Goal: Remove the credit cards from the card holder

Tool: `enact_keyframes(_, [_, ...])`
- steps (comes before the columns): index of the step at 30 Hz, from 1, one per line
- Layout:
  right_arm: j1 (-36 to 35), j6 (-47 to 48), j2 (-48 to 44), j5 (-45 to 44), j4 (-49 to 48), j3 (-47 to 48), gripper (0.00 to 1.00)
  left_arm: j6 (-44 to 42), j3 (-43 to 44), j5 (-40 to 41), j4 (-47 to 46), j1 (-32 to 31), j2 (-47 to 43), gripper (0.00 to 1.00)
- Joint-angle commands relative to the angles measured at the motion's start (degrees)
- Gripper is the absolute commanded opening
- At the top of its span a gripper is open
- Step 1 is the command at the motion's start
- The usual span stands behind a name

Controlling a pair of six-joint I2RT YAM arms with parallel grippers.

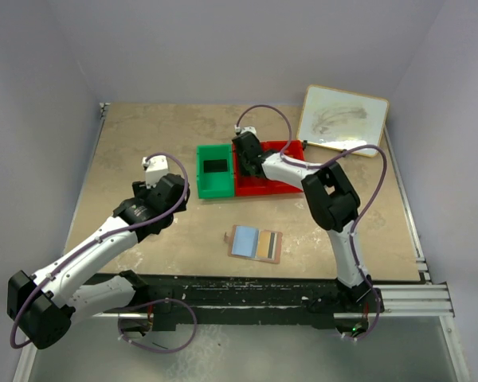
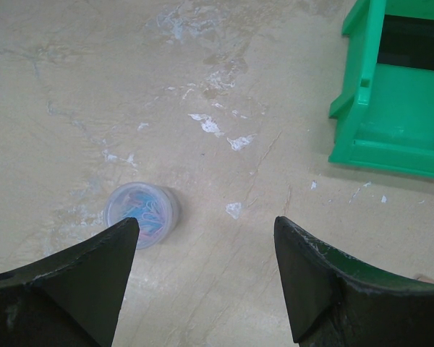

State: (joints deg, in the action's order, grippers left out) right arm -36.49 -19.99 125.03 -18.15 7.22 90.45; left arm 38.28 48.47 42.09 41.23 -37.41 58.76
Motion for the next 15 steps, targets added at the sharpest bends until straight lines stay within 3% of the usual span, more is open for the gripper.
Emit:
enact_keyframes(1, [-0.3, -0.2, -7.0, 1.2, 3.5, -0.7, 0.15, -1.2, 2.2, -0.5, -1.1, 0.3, 0.0, 0.73])
enact_keyframes(10, [-0.3, -3.9, -32.0, 4.4, 1.3, -16.5, 0.33, -2.3, 1.7, -4.0, -2.7, 0.3, -1.0, 0.73])
enact_keyframes(15, [-0.3, -15.5, -51.1, 16.2, -5.3, -38.2, 0.42, -4.2, -0.1, -18.3, -10.5, 0.3, -1.4, 0.73])
